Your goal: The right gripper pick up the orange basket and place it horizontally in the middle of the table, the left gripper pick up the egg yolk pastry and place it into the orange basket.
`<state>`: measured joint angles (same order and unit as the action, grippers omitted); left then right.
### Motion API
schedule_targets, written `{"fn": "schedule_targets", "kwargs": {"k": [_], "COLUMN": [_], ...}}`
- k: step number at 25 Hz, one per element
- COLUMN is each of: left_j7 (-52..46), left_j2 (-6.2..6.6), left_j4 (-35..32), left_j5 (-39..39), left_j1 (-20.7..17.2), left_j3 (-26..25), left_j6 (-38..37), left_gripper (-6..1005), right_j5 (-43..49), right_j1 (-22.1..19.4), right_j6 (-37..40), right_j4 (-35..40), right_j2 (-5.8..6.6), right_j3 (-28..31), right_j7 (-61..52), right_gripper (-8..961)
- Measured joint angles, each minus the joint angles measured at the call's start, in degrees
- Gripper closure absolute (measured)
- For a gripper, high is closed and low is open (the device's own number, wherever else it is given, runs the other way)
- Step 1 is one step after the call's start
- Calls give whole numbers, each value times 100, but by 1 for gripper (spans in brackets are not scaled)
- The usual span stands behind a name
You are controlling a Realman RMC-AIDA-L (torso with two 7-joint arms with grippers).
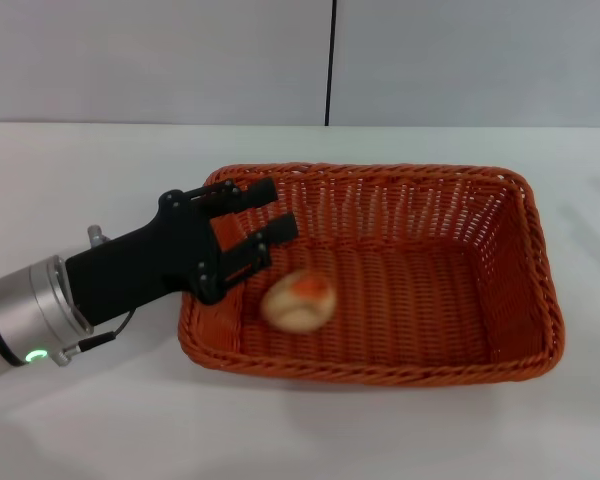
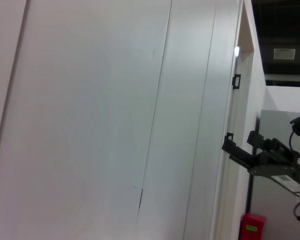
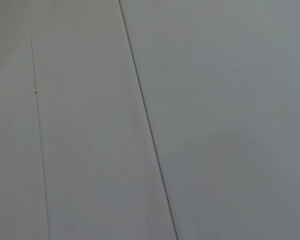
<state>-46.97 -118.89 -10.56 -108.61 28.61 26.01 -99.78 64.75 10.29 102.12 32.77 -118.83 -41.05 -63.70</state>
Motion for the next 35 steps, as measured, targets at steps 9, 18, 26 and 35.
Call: {"fn": "schedule_targets", "kwargs": {"k": [9,18,26,35], "left_j7": [49,1072,1600,1617], "left_j2": [47,57,56,64], "left_j4": [-58,-57,229,381], "left_j5": [44,52,51,46], "left_j1": [-442,-1514,-2210,-2431], "left_j3": [-620,-2914,-4071,-4249], "left_j6": [60,49,-21,-77], "left_gripper": [444,167,167,167], "right_j5": [-28,-54,-60,-34], "right_j1": [-35,-32,-118,-8], "right_j6": [2,9,37,-60], "right_j4": [-186,-1245,-2016,-2194], "right_j2": [0,-18,-18,-7], "right_j3": [234,1628,2409,2458], "right_j7": [251,1176,2043,2095], "right_gripper": [255,254,254,255]}}
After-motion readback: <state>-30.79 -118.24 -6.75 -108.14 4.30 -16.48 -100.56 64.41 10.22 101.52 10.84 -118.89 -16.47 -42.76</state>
